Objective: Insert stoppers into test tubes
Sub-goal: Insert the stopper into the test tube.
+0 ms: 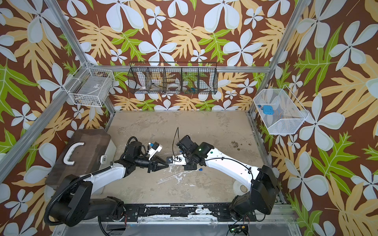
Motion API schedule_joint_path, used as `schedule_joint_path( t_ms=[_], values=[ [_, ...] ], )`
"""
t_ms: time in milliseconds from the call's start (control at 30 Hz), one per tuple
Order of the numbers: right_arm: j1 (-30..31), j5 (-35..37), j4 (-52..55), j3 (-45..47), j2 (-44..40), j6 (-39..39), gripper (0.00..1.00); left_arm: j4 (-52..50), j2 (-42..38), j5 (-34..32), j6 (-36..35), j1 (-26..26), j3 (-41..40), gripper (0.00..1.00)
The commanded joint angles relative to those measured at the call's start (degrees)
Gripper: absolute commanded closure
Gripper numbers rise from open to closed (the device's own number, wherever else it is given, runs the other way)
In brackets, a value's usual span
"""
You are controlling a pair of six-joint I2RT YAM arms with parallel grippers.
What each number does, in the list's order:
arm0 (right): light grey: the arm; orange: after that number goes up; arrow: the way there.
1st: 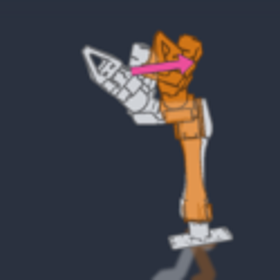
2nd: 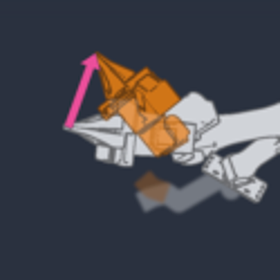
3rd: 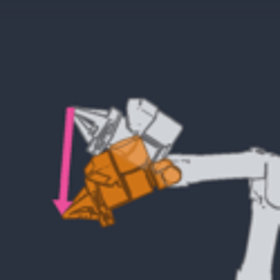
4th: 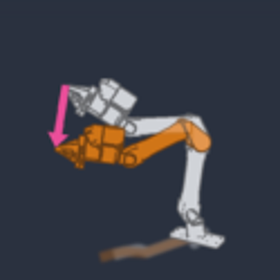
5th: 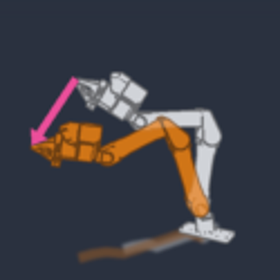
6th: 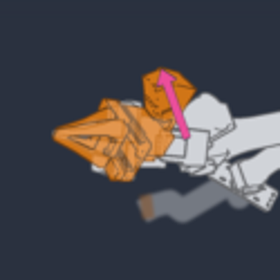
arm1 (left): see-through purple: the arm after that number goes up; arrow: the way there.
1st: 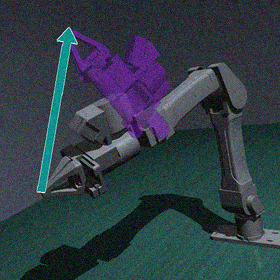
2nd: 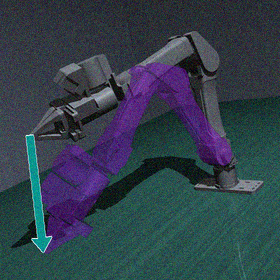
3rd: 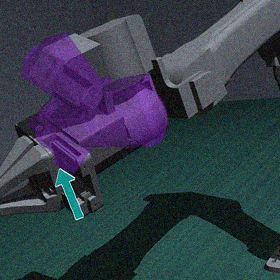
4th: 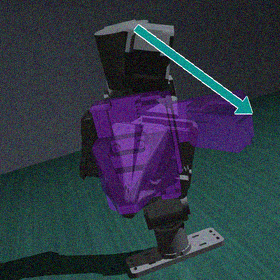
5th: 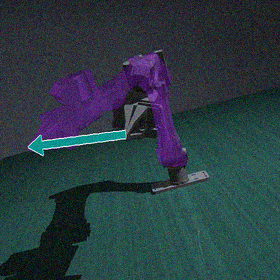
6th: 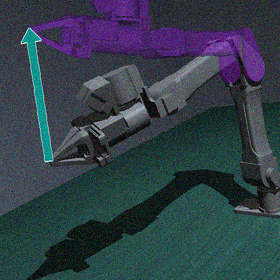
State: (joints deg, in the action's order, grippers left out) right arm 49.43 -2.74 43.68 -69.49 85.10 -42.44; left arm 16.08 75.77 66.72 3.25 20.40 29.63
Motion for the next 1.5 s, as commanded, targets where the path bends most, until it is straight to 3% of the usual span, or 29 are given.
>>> schedule_joint_path(
  t_ms=[0, 500, 1133, 1467],
  values=[
    [0.2, -2.2, -2.8, -0.1, -0.5, -0.2, 0.84, -0.5, 0.2, -0.2, -0.7, 0.3, 0.6, 1.00],
    [0.2, -5.4, -3.2, 1.8, -1.6, -0.6, 0.84, 2.1, -0.4, 0.0, 1.9, 0.3, 0.5, 1.00],
    [-0.1, 0.5, -3.7, 4.4, -4.2, -1.7, 0.85, -4.4, -1.2, -1.6, -4.4, 0.3, 1.9, 1.00],
    [-0.6, -0.8, -4.0, 4.6, -4.8, -1.3, 0.85, -5.5, -1.5, -2.3, -5.5, 0.3, 1.9, 1.00]
  ],
)
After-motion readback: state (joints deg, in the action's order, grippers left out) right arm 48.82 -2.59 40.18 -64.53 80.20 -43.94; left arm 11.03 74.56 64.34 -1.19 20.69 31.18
